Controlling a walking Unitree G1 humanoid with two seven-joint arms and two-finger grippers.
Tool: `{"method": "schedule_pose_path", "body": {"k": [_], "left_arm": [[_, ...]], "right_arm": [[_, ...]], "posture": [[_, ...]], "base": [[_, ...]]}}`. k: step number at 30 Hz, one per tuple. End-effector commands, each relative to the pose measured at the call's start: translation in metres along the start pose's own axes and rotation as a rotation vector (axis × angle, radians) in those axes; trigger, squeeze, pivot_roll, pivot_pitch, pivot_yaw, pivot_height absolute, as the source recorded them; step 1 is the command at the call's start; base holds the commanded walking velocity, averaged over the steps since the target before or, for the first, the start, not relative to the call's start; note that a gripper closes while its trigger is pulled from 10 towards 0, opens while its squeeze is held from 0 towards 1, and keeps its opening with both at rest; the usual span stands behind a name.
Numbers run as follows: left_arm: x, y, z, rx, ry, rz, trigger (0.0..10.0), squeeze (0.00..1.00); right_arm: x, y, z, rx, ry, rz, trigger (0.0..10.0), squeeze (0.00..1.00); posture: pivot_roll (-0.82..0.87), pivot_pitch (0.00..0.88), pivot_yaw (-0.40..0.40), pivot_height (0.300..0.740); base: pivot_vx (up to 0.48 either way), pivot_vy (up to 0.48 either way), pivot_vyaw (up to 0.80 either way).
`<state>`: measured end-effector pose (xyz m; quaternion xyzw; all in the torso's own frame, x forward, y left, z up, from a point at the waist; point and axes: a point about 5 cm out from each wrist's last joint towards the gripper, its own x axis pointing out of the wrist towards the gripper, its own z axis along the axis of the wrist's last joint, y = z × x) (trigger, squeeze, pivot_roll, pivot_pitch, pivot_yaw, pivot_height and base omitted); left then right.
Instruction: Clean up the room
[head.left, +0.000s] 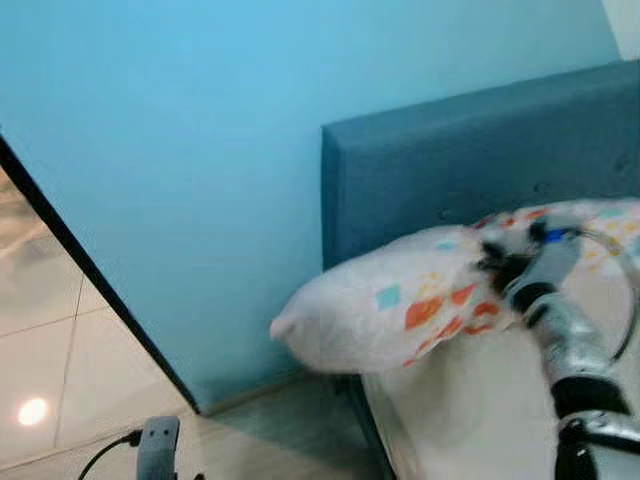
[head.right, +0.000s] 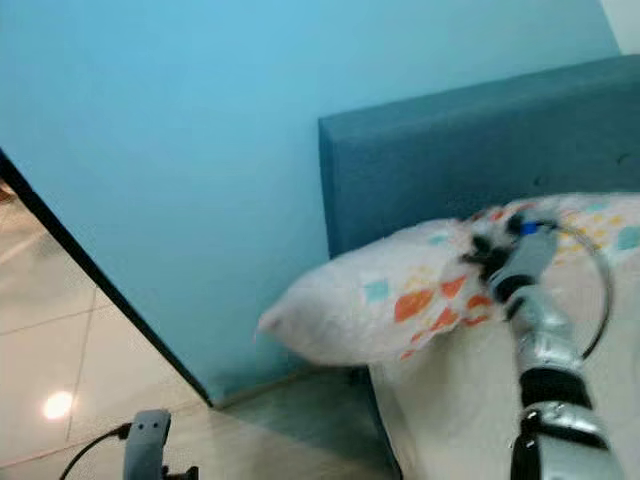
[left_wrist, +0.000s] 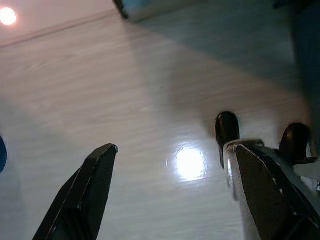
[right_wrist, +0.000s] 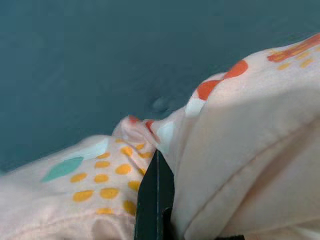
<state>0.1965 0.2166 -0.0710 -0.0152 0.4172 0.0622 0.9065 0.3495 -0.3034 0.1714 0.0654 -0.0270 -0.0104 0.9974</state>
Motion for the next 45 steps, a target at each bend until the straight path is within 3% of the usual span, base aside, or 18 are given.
{"method": "schedule_pose_path", "body": {"k": [1,11,16,20,25,27,31,33,35,36,37,45], "left_arm": [[-0.003,0.010,-0.008,0.004,0.020,0.018,10.0,0.00],[-0.009,0.028,-0.016,0.032,0.018,0.034,10.0,0.00],[-0.017,0.048,-0.028,0.062,0.031,0.065,10.0,0.00],[-0.021,0.059,-0.029,0.071,0.032,0.085,10.0,0.00],[-0.024,0.072,-0.026,0.079,0.024,0.103,10.0,0.00],[-0.024,0.073,-0.026,0.079,0.022,0.104,10.0,0.00],[-0.025,0.076,-0.027,0.076,0.017,0.108,10.0,0.00],[-0.026,0.076,-0.027,0.076,0.017,0.108,10.0,0.00],[-0.026,0.076,-0.030,0.081,0.024,0.106,10.0,0.00],[-0.027,0.076,-0.031,0.086,0.029,0.103,10.0,0.00],[-0.028,0.076,-0.033,0.092,0.036,0.100,10.0,0.00],[-0.025,0.077,-0.023,0.079,0.019,0.108,10.0,0.00]], "right_arm": [[0.003,0.000,0.015,0.010,-0.084,0.016,10.0,0.00],[0.017,0.007,0.034,0.070,-0.126,0.112,10.0,0.00],[0.028,0.013,0.054,0.141,-0.178,0.158,10.0,0.00],[0.036,0.025,0.079,0.142,-0.242,0.229,10.0,0.00],[0.040,0.027,0.108,0.133,-0.310,0.257,10.0,0.00],[0.040,0.026,0.109,0.132,-0.313,0.255,10.0,0.00],[0.034,0.007,0.084,0.073,-0.219,0.098,10.0,0.00],[0.033,0.005,0.080,0.075,-0.210,0.087,10.0,0.00],[0.029,0.001,0.069,0.079,-0.185,0.063,10.0,0.06],[0.025,-0.005,0.057,0.076,-0.158,0.036,10.0,0.63],[0.017,-0.014,0.040,0.076,-0.122,-0.007,10.0,1.00],[0.002,-0.036,0.023,0.059,-0.078,-0.129,10.0,1.00]], "posture": [[-0.05,0.150,0.094,0.740],[0.00,0.221,0.117,0.740],[0.05,0.265,0.139,0.740],[0.07,0.280,0.155,0.740],[0.09,0.289,0.155,0.740],[0.09,0.289,0.155,0.740],[0.09,0.294,0.160,0.740],[0.09,0.294,0.160,0.740],[0.09,0.293,0.165,0.740],[0.10,0.287,0.177,0.740],[0.10,0.284,0.181,0.740],[0.09,0.268,0.181,0.740]], "base": [[0.000,0.000,0.00],[0.000,0.000,0.00],[0.000,0.000,0.00],[0.000,0.000,0.00],[0.000,0.000,0.00],[0.000,0.000,0.00],[0.000,0.000,0.00],[0.000,0.000,0.00],[0.000,0.000,0.00],[0.000,0.000,0.00],[0.000,0.000,0.00],[0.000,0.000,0.00]]}}
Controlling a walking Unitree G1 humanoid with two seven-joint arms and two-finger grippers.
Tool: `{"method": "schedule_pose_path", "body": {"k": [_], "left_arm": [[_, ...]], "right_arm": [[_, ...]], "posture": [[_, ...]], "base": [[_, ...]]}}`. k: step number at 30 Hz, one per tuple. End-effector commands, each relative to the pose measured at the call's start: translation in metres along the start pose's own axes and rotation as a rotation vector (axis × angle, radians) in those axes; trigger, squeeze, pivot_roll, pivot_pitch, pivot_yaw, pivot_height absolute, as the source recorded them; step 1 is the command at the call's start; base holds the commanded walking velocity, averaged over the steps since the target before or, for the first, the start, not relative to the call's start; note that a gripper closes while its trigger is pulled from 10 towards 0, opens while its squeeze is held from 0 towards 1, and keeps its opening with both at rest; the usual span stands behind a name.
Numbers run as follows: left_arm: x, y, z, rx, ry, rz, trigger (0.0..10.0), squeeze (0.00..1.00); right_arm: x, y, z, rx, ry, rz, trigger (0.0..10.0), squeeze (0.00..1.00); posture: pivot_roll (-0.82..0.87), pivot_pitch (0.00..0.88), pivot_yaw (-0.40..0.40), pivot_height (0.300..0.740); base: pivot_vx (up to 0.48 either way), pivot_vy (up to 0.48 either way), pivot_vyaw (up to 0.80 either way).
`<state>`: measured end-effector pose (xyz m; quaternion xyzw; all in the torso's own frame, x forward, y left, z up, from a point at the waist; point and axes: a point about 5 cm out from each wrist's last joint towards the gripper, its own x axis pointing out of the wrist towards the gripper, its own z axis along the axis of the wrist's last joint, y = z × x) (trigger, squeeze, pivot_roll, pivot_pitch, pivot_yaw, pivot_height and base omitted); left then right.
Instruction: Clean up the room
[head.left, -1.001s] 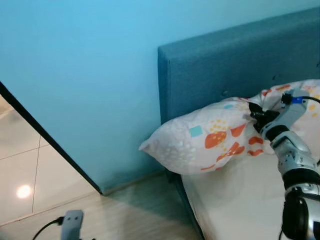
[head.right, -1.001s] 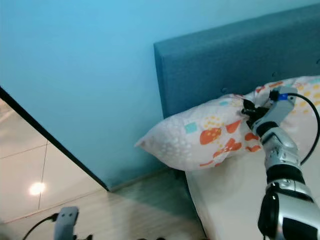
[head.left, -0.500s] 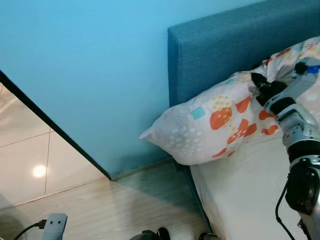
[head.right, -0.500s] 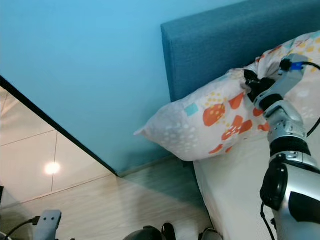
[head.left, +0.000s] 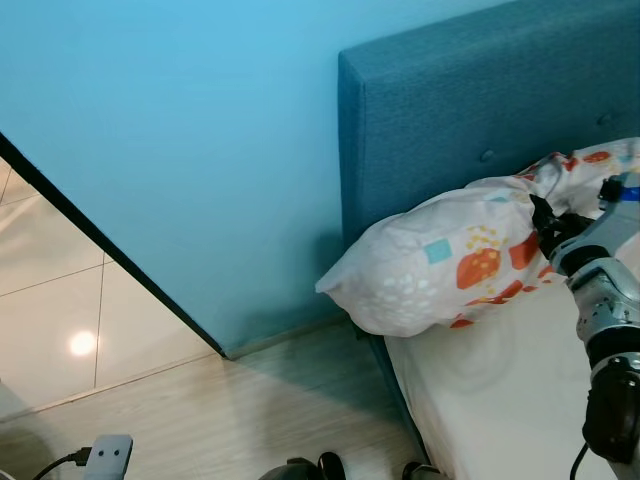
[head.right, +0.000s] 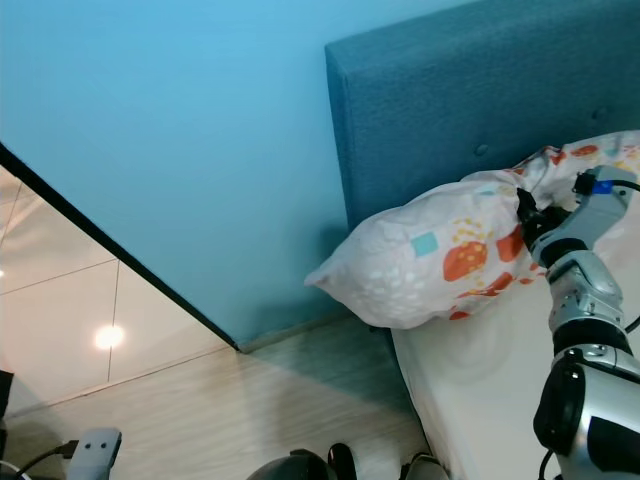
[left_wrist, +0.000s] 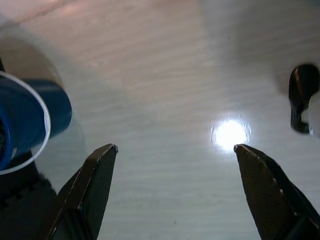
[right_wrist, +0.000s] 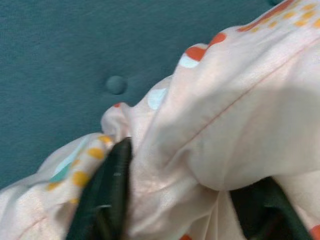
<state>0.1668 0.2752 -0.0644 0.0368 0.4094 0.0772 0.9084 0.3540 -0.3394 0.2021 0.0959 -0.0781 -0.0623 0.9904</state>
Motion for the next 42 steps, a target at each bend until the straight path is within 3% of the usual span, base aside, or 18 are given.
{"method": "schedule_pose_path", "body": {"k": [1,3,6,8,11,12,16,18,20,22,24,31,34,42], "left_arm": [[-0.006,0.015,-0.011,0.000,0.043,0.036,10.0,0.00],[-0.004,0.012,-0.007,-0.015,0.035,0.035,10.0,0.00],[-0.002,0.010,-0.005,-0.020,0.032,0.033,10.0,0.00],[0.000,0.003,-0.004,-0.027,0.031,0.022,10.0,0.00],[0.001,0.001,-0.003,-0.030,0.032,0.018,10.0,0.00],[0.002,-0.002,-0.001,-0.036,0.030,0.012,10.0,0.00],[0.003,-0.005,0.003,-0.056,0.022,0.005,10.0,0.00],[0.003,-0.005,0.003,-0.056,0.022,0.005,10.0,0.00],[0.006,-0.009,0.009,-0.075,0.009,-0.006,10.0,0.00],[0.007,-0.011,0.012,-0.081,0.005,-0.008,10.0,0.00],[0.009,-0.016,0.016,-0.092,0.000,-0.015,10.0,0.00],[0.011,-0.025,0.018,-0.105,-0.001,-0.033,10.0,0.00],[0.013,-0.036,0.022,-0.162,-0.018,-0.095,10.0,0.00],[0.015,-0.046,0.039,-0.254,-0.088,-0.208,10.0,0.00]], "right_arm": [[-0.006,-0.006,-0.011,-0.004,0.030,-0.031,10.0,1.00],[-0.013,-0.017,-0.015,-0.062,0.053,-0.089,10.0,1.00],[-0.016,-0.021,-0.018,-0.095,0.073,-0.113,10.0,1.00],[-0.027,-0.034,-0.030,-0.199,0.152,-0.191,10.0,1.00],[-0.033,-0.040,-0.037,-0.249,0.201,-0.229,10.0,1.00],[-0.042,-0.049,-0.047,-0.301,0.284,-0.281,10.0,1.00],[-0.058,-0.062,-0.061,-0.298,0.392,-0.378,10.0,0.98],[-0.058,-0.062,-0.061,-0.298,0.392,-0.378,10.0,0.98],[-0.075,-0.072,-0.078,-0.208,0.459,-0.471,10.0,0.00],[-0.083,-0.073,-0.088,-0.170,0.485,-0.500,10.0,0.00],[-0.101,-0.067,-0.118,-0.097,0.563,-0.534,10.0,0.00],[-0.124,-0.062,-0.146,-0.089,0.651,-0.591,10.0,0.00],[-0.142,-0.055,-0.168,-0.071,0.727,-0.612,10.0,0.00],[-0.156,-0.053,-0.179,-0.093,0.749,-0.635,10.0,0.00]], "posture": [[0.09,0.268,0.181,0.740],[0.08,0.255,0.177,0.740],[0.07,0.248,0.177,0.740],[0.06,0.236,0.175,0.740],[0.05,0.227,0.174,0.740],[0.04,0.221,0.169,0.740],[0.03,0.210,0.164,0.740],[0.03,0.210,0.164,0.740],[0.01,0.190,0.149,0.740],[0.01,0.184,0.146,0.740],[-0.01,0.169,0.136,0.740],[-0.03,0.154,0.128,0.740],[-0.04,0.138,0.122,0.740],[-0.06,0.130,0.116,0.740]], "base": [[0.000,0.000,0.00],[0.000,0.000,0.00],[0.000,0.000,0.00],[0.000,0.000,0.00],[0.000,0.000,0.00],[0.000,0.000,0.00],[0.000,0.000,0.00],[0.000,0.000,0.00],[0.000,0.000,0.00],[0.000,0.000,0.00],[0.000,0.000,0.00],[0.000,0.000,0.00],[0.000,0.000,0.00],[0.000,0.000,0.00]]}}
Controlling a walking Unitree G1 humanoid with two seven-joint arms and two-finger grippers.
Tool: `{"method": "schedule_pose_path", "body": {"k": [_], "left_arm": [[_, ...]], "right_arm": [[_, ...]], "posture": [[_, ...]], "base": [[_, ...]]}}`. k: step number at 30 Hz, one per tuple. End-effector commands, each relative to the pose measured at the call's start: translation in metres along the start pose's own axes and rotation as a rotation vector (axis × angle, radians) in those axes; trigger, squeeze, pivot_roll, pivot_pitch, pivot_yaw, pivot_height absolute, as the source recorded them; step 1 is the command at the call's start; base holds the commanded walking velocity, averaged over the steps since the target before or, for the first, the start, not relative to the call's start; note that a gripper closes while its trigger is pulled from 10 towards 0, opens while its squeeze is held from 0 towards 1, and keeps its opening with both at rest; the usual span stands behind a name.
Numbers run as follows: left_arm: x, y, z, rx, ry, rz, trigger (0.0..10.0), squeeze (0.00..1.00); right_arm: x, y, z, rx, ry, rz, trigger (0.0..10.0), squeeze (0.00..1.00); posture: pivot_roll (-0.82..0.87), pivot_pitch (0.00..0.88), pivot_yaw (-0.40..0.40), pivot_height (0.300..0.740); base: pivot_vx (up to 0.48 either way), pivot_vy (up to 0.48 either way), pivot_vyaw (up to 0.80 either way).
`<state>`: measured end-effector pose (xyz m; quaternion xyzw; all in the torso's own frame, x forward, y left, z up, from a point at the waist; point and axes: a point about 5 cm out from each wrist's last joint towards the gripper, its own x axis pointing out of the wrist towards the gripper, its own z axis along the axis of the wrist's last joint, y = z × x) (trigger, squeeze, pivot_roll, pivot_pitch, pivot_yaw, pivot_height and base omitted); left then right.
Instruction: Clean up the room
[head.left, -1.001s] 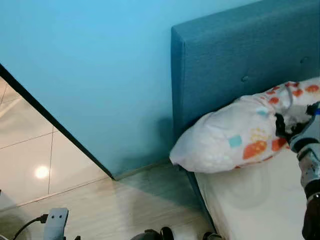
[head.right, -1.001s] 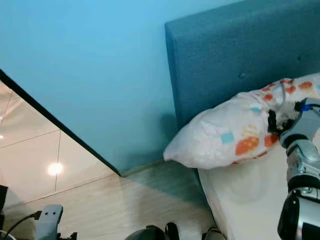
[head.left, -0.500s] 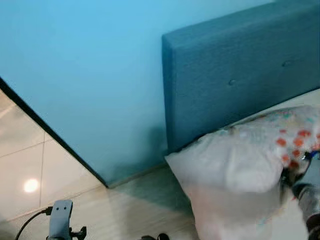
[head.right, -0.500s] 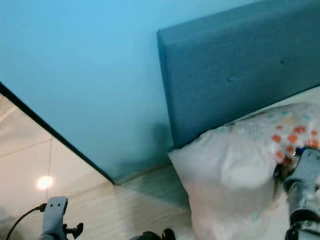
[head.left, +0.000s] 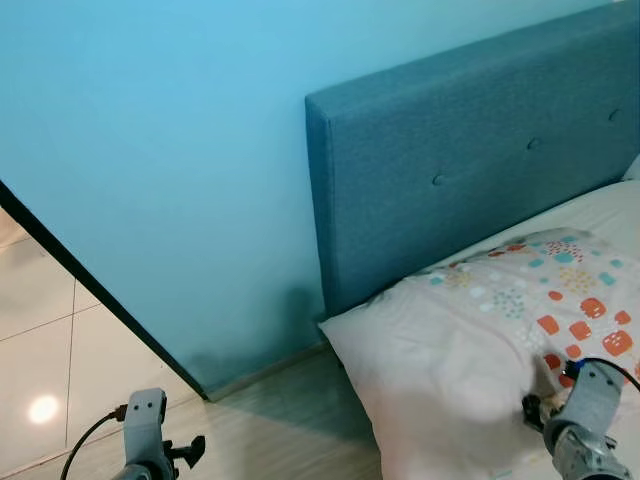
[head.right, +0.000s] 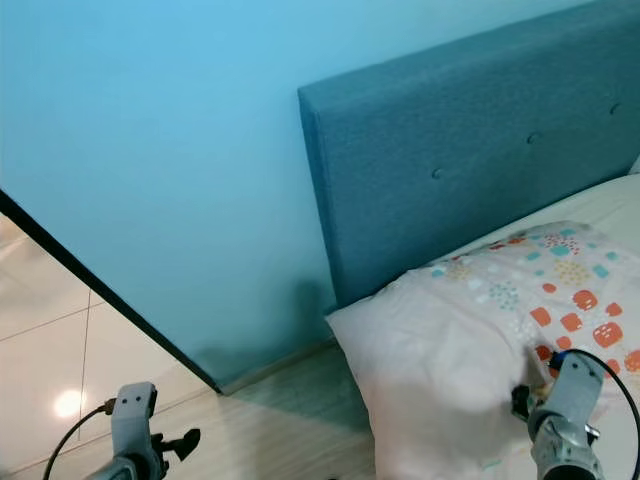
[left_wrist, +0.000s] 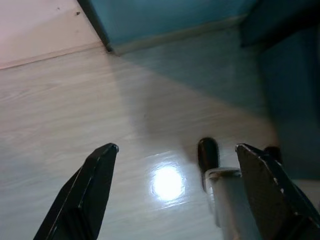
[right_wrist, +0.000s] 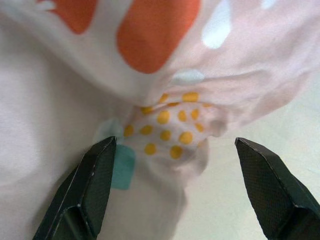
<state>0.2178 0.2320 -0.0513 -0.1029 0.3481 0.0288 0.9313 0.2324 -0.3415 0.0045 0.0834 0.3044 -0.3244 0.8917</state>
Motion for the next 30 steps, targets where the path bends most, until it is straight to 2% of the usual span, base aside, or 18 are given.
{"method": "schedule_pose_path", "body": {"k": [1,2,5,6,11,20,30], "left_arm": [[-0.001,-0.001,-0.002,-0.051,0.001,-0.034,10.0,0.00],[0.001,-0.004,0.003,-0.065,-0.019,-0.065,10.0,0.00],[0.002,-0.005,0.007,-0.073,-0.030,-0.083,10.0,0.00],[0.004,-0.008,0.015,-0.088,-0.057,-0.119,10.0,0.00],[0.005,-0.012,0.021,-0.095,-0.078,-0.167,10.0,0.00],[0.004,-0.020,0.020,-0.172,-0.078,-0.300,10.0,0.00],[0.006,-0.020,0.025,-0.150,-0.098,-0.286,10.0,0.00]], "right_arm": [[-0.002,-0.001,-0.016,0.033,0.033,-0.004,10.0,0.00],[-0.003,0.001,-0.019,0.065,0.025,0.015,10.0,0.00],[-0.004,0.003,-0.020,0.087,0.019,0.030,10.0,0.00],[-0.005,0.009,-0.017,0.109,-0.023,0.073,10.0,0.00],[-0.005,0.016,-0.016,0.098,-0.039,0.098,10.0,0.00],[-0.007,0.034,-0.021,0.065,-0.009,0.133,10.0,0.00],[-0.009,0.046,-0.027,0.045,0.009,0.169,10.0,0.00]], "posture": [[-0.06,0.128,0.114,0.740],[-0.06,0.128,0.114,0.740],[-0.06,0.128,0.114,0.740],[-0.08,0.125,0.116,0.740],[-0.08,0.124,0.114,0.740],[-0.08,0.105,0.095,0.740],[-0.08,0.093,0.098,0.740]], "base": [[0.000,0.000,0.00],[0.000,0.000,0.00],[0.000,0.000,-0.50],[0.000,0.000,-0.75],[0.000,0.000,-0.74],[0.000,0.000,-0.74],[0.000,0.000,-0.73]]}}
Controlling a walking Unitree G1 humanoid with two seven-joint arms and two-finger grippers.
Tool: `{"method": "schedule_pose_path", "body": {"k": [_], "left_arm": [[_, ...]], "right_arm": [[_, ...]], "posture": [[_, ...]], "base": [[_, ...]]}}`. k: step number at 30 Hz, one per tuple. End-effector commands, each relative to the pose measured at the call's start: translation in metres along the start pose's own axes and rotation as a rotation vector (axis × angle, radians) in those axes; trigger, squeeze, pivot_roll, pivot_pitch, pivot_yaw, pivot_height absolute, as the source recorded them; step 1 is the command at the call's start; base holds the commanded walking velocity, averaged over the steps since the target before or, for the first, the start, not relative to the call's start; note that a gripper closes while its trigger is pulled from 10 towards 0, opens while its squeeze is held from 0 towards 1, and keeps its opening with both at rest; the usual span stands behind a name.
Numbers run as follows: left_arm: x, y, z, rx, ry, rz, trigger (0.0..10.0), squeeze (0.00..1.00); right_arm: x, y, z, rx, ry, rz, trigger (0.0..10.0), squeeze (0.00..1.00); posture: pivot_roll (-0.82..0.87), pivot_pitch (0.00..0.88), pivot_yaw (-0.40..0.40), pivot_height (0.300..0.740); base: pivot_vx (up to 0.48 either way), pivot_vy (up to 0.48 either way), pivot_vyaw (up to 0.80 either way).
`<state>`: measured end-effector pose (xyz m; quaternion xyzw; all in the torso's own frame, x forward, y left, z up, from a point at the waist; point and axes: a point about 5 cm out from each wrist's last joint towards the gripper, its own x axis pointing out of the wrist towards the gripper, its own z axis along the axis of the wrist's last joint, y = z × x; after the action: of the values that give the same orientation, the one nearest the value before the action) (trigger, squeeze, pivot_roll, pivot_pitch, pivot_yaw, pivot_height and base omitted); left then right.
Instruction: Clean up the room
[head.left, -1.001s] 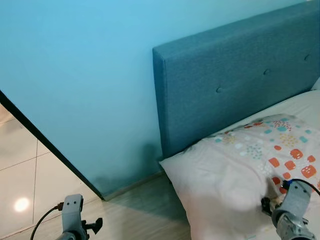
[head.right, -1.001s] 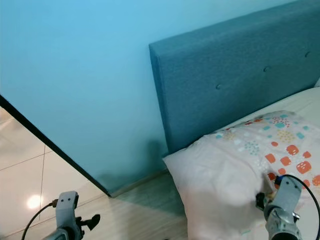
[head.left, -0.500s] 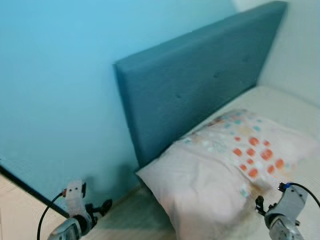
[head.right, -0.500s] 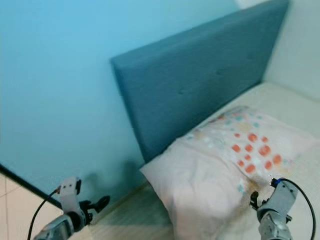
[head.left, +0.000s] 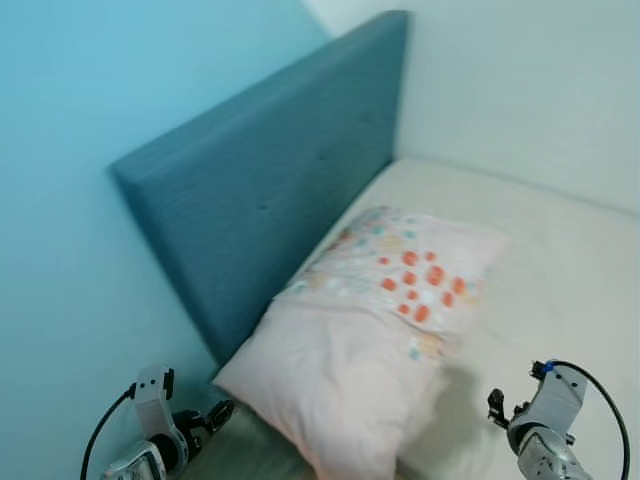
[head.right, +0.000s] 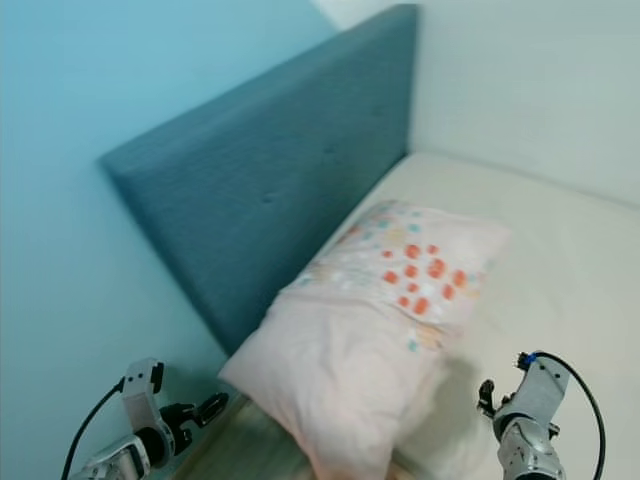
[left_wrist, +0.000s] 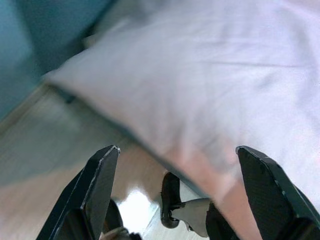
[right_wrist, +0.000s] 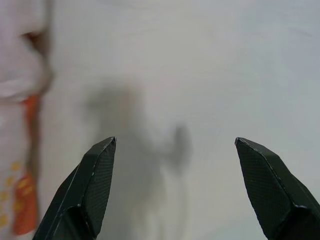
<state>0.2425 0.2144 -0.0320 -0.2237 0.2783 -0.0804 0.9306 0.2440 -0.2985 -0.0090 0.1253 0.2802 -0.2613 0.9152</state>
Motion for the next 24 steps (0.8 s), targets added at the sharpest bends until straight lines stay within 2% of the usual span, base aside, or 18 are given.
{"method": "schedule_pose_path", "body": {"k": [1,7,9,19,24], "left_arm": [[-0.001,0.003,0.001,0.015,-0.002,0.025,10.0,0.00],[0.004,0.001,0.005,0.063,-0.020,0.102,10.0,0.00],[0.005,0.001,0.005,0.098,-0.014,0.162,10.0,0.00],[0.005,0.003,0.003,0.118,-0.005,0.223,10.0,0.00],[0.003,0.008,0.006,0.155,-0.016,0.284,10.0,0.00]], "right_arm": [[-0.001,0.007,-0.009,-0.003,0.033,0.018,10.0,0.00],[-0.002,0.020,-0.017,-0.020,0.062,0.062,10.0,0.00],[-0.004,0.027,-0.024,-0.030,0.084,0.088,10.0,0.00],[-0.005,0.035,-0.029,-0.048,0.105,0.118,10.0,0.00],[-0.005,0.039,-0.029,-0.055,0.110,0.139,10.0,0.00]], "posture": [[-0.08,0.093,0.098,0.740],[-0.08,0.096,0.101,0.740],[-0.08,0.097,0.101,0.740],[-0.08,0.098,0.102,0.740],[-0.08,0.099,0.103,0.740]], "base": [[0.000,0.000,-0.72],[0.000,0.000,-0.72],[0.000,0.000,-0.72],[0.000,0.000,-0.72],[0.000,0.000,-0.72]]}}
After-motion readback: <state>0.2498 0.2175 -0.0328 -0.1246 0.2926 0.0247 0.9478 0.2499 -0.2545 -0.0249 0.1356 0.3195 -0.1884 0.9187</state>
